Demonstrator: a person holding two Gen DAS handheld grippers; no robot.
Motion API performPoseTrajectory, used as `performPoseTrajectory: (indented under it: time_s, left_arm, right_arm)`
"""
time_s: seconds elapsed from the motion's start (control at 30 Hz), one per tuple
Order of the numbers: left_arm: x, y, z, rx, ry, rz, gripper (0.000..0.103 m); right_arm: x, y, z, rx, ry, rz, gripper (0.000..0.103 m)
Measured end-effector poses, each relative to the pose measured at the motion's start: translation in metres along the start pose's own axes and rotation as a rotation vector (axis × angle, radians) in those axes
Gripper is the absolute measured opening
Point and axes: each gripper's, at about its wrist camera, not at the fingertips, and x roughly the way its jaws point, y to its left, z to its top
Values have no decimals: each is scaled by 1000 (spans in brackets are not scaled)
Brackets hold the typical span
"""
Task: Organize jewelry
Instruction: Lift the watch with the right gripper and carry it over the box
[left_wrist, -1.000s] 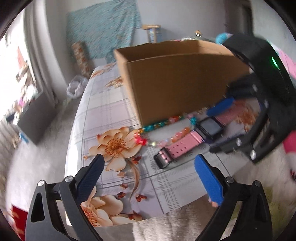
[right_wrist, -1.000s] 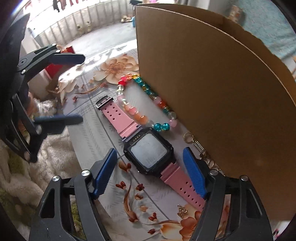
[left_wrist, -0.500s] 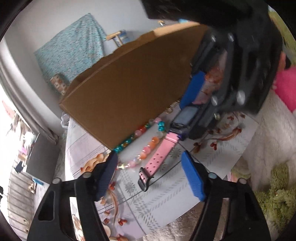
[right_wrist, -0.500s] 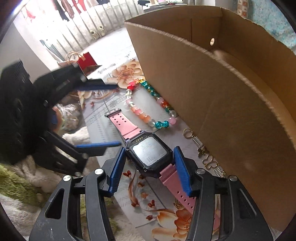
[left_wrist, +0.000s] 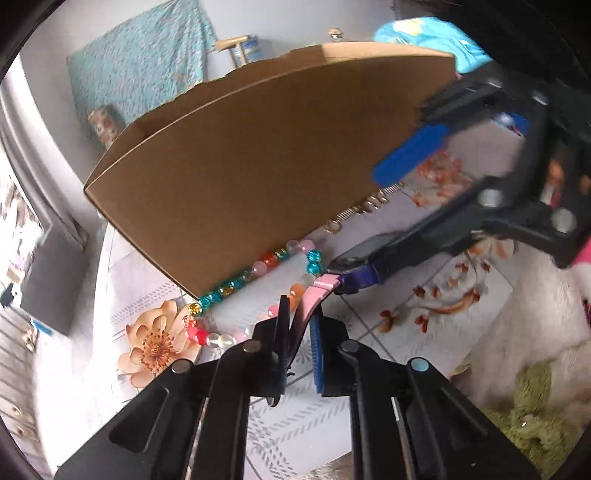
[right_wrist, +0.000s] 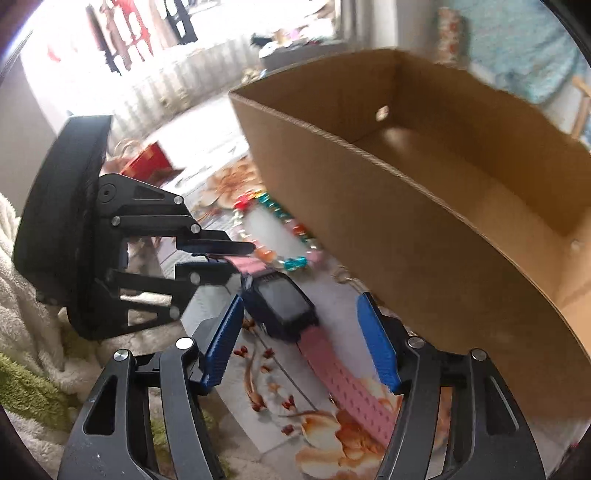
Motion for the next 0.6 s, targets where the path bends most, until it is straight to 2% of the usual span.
performPoseTrajectory:
  time_s: [0.1, 0.17, 0.23, 0.33, 0.4, 0.47, 0.53, 0.6]
  left_arm:
    - [1, 8, 4, -21, 7, -6, 10]
    - [3, 11, 6, -30, 11, -12, 10]
    - [5, 14, 8, -31, 12, -10, 10]
    - [7, 14, 8, -34, 9, -2, 10]
    - [8, 14, 9, -40, 6, 3, 10]
    - [9, 16, 12, -45, 2, 1, 8]
    - [7, 14, 13, -52, -8, 3, 5]
    - [0, 13, 15, -61, -40, 11, 4]
  right_arm:
    - [-8, 10, -10, 0, -38, -88, 61]
    - [-5, 17, -16, -12, -30, -159, 60]
    - [3, 23, -23, -37, -8, -246, 54]
    - [13, 28, -28, -67, 11, -336, 40]
    - [20, 30, -30, -87, 18, -397, 21]
    - [25, 31, -30, -95, 6, -432, 9]
    - [25, 37, -28, -117, -34, -491, 4]
    - [22, 47, -26, -166, -88, -587, 1]
